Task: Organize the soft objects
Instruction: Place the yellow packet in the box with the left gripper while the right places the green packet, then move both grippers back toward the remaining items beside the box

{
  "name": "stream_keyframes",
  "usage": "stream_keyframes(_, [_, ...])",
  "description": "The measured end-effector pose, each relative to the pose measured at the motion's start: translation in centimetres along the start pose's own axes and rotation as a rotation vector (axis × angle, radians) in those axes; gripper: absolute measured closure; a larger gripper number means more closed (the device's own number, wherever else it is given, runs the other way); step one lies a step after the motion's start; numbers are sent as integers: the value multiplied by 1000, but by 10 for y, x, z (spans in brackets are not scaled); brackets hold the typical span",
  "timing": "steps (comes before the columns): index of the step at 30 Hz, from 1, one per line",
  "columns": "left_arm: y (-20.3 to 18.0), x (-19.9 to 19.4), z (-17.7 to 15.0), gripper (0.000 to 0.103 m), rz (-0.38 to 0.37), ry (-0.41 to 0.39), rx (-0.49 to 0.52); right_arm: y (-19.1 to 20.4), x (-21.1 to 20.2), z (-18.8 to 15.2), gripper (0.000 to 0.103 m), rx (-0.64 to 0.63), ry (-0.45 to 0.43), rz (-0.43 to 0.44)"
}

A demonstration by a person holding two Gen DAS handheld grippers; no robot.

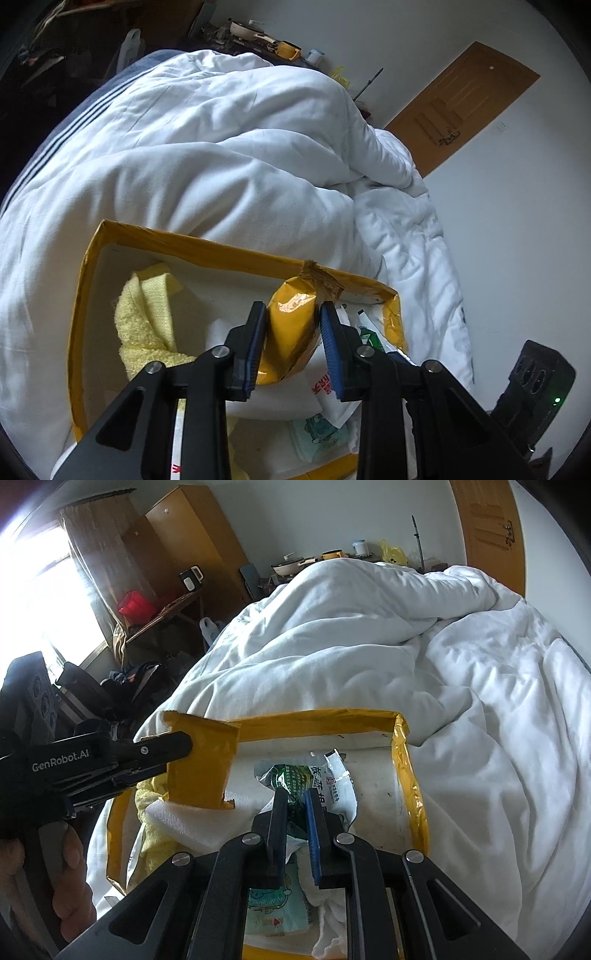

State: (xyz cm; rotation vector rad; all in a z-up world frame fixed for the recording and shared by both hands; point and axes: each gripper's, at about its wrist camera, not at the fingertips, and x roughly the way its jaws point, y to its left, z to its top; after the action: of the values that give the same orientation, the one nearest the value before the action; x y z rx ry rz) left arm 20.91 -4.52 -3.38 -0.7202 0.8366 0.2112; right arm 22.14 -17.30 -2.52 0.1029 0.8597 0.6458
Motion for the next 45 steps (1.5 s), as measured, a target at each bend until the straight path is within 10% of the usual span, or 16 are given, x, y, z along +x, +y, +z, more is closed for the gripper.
stream_keyframes(5, [6,-11,-1,46,-25,-10,-43,-3,-1,1,76,46,10,21])
stream_keyframes(11, [9,-69,-12,36,-149,-59,-27,3,-38,-3,49,59,-42,104])
stream_keyframes(19, [15,-157,-84,29,-164,-113,133,18,-127,-61,37,-17,-78,246])
stream_keyframes(27, [57,-145,-168,26,-234,18,105,2,-152,-162,36,76,-6,368])
stream_keyframes(45, [43,-101,-168,37,-177,57,144,12,-124,-178,52,92,118,263])
